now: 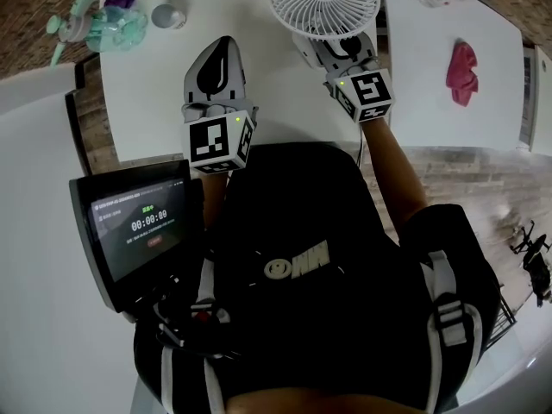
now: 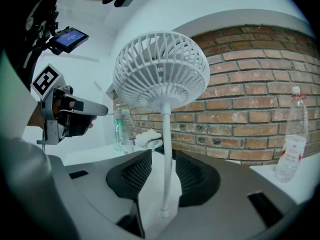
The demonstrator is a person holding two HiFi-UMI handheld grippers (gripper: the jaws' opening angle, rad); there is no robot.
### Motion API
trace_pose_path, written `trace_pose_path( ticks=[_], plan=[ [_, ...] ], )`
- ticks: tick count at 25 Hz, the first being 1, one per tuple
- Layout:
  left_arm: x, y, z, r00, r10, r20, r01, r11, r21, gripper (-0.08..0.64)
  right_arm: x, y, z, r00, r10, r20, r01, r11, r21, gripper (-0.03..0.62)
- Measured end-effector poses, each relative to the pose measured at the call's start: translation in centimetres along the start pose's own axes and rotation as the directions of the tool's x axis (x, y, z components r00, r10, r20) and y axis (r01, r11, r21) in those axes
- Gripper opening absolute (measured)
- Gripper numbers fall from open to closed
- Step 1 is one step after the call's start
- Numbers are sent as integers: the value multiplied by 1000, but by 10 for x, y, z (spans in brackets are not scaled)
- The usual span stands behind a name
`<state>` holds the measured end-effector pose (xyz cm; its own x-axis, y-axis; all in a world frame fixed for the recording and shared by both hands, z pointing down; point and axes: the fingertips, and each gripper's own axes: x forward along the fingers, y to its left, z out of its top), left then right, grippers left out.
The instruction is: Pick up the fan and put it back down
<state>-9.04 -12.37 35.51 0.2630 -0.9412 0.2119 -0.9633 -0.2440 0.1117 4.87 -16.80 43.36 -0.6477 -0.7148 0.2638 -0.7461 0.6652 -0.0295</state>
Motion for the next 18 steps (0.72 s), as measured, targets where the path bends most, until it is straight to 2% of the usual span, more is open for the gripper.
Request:
trace_pose_path(
  ticks=[13, 18],
  plan=[
    [4, -5, 1, 1000, -17, 11, 16, 1000, 10, -3, -20, 3, -2, 1000, -18, -15, 17, 1000, -7, 132],
    [-5, -6, 3, 1000, -18, 20, 18, 1000, 12, -3, -40, 6, 0, 998, -67, -5, 67, 998, -16, 130]
  ],
)
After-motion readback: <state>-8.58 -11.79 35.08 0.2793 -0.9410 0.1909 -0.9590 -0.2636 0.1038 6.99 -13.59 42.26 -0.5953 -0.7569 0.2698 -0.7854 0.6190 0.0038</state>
